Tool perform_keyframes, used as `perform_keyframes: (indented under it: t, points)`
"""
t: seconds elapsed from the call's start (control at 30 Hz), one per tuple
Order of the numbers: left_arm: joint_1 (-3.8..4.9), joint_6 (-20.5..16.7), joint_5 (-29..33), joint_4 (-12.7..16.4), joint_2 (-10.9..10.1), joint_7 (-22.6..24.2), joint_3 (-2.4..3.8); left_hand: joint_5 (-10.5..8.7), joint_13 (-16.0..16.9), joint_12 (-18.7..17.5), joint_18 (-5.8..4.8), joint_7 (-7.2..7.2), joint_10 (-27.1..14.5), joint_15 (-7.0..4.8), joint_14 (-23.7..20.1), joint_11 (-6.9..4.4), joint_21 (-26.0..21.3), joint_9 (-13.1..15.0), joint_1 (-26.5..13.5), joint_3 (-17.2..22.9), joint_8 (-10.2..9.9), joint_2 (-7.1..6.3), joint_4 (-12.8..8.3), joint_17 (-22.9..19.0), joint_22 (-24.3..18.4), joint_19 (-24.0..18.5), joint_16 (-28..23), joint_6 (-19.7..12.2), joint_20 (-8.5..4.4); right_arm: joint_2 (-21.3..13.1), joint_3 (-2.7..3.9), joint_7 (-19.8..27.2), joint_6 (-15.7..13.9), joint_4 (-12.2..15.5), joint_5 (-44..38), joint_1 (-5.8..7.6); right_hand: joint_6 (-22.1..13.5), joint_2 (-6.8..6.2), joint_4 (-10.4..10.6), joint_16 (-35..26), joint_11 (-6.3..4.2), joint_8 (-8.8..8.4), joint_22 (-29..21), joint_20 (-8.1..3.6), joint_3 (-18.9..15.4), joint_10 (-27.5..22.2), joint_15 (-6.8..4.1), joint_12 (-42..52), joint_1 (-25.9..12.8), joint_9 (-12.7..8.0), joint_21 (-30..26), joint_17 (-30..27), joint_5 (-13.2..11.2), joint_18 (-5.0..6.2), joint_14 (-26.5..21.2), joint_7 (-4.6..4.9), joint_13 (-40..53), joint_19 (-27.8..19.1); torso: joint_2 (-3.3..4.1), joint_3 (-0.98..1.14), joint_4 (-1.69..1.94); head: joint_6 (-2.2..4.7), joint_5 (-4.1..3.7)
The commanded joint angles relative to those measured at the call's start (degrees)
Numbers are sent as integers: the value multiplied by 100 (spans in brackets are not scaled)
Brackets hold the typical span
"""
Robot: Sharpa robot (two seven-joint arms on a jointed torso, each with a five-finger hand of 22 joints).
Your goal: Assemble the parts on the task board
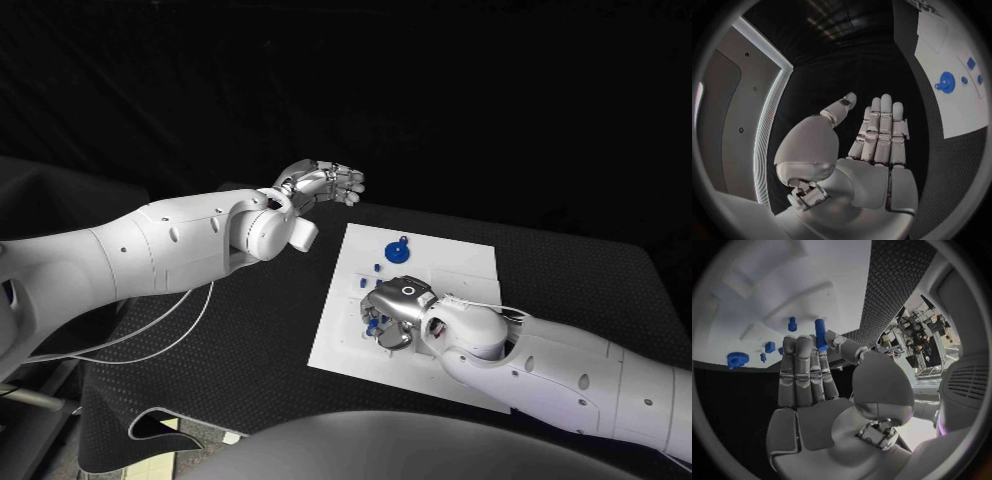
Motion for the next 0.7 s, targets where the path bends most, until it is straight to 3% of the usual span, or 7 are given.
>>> perform_keyframes:
  t: [0.03, 0.13, 0.7]
  points:
    - [6, 90, 31, 3, 18, 33, 5, 9, -10, -25, 88, -5, -43, 27, 7, 10, -27, -6, -46, 13, 36, 15, 36, 7, 7, 10, -25, -29, 36, 21, -4, 46, 74, -11, -96, -6, 31, 39, -7, 33, 6, 17, 116, -18, 35, 27, -39, 19, 45, 13, 24, 6, 35, 91, 3, 9, 9, 42, 0, 3, -4, 0, 11]
    - [6, 91, 31, 1, 26, 33, 5, 9, -10, -25, 88, -5, -44, 27, 7, 10, -28, -6, -46, 13, 36, 15, 36, 9, 7, 10, -27, -30, 37, 32, -10, 44, 73, -14, -99, -9, 31, 40, -7, 34, 6, 17, 116, -18, 36, 27, -39, 18, 45, 14, 25, 7, 35, 91, 3, 9, 10, 42, -1, 2, -3, 0, 52]
    - [6, 96, 31, -3, 34, 27, 5, 9, -10, -25, 87, -5, -44, 28, 7, 10, -30, -7, -46, 13, 36, 16, 37, 14, 9, 10, -31, -32, 37, 148, -17, 53, 33, -93, -135, -130, 29, 44, -10, 35, 6, 15, 116, -18, 39, 28, -39, 15, 45, 16, 27, 11, 35, 91, 2, 10, 10, 41, -1, 2, -5, 0, 82]
